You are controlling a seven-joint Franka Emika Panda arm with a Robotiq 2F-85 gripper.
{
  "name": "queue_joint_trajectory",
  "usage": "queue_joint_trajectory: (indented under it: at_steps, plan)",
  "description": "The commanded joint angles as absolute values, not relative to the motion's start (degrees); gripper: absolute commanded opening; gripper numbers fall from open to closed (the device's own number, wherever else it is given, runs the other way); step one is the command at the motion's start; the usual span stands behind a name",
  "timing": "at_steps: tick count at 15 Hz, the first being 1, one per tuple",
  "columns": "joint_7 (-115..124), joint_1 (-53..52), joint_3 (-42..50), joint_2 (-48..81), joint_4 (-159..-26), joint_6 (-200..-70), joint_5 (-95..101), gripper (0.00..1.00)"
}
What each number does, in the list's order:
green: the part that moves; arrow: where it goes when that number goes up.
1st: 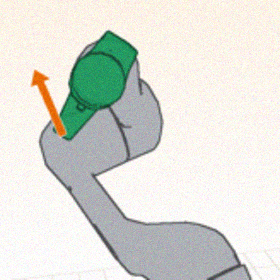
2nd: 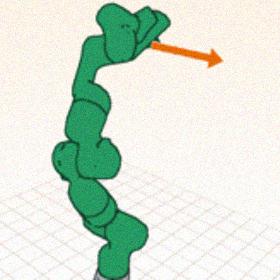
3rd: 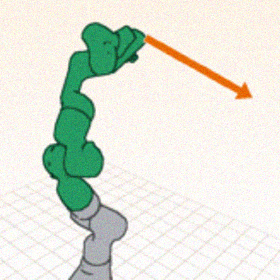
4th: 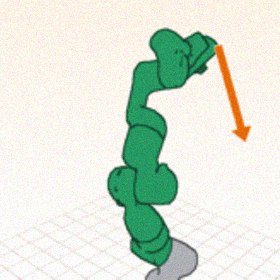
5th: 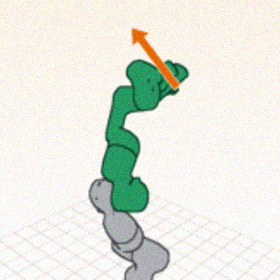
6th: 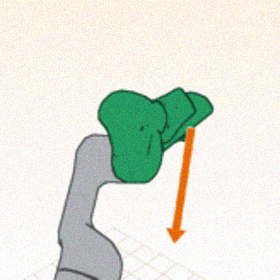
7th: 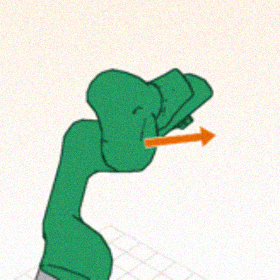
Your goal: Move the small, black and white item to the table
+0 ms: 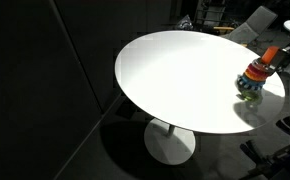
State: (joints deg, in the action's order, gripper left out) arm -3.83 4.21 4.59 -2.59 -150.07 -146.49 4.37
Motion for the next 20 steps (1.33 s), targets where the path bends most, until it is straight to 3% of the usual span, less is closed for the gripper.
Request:
queue_joint_trajectory:
  at_steps: [1, 12, 13, 14, 17, 20]
  plan:
    - [-0.6, 4.4, 4.4, 1.4, -149.3, -149.1, 8.0, 0.41]
    - [7.7, 2.5, 6.6, 10.7, -148.0, -157.5, 15.0, 0.41]
    - [8.4, 2.1, 7.0, 11.2, -147.8, -157.6, 15.5, 0.49]
    - [8.9, 1.8, 7.4, 11.7, -147.6, -157.7, 16.0, 0.64]
    - [10.1, 0.8, 8.5, 12.9, -146.8, -157.5, 16.8, 0.97]
    - [10.1, 0.1, 9.2, 13.6, -146.2, -156.9, 16.7, 1.0]
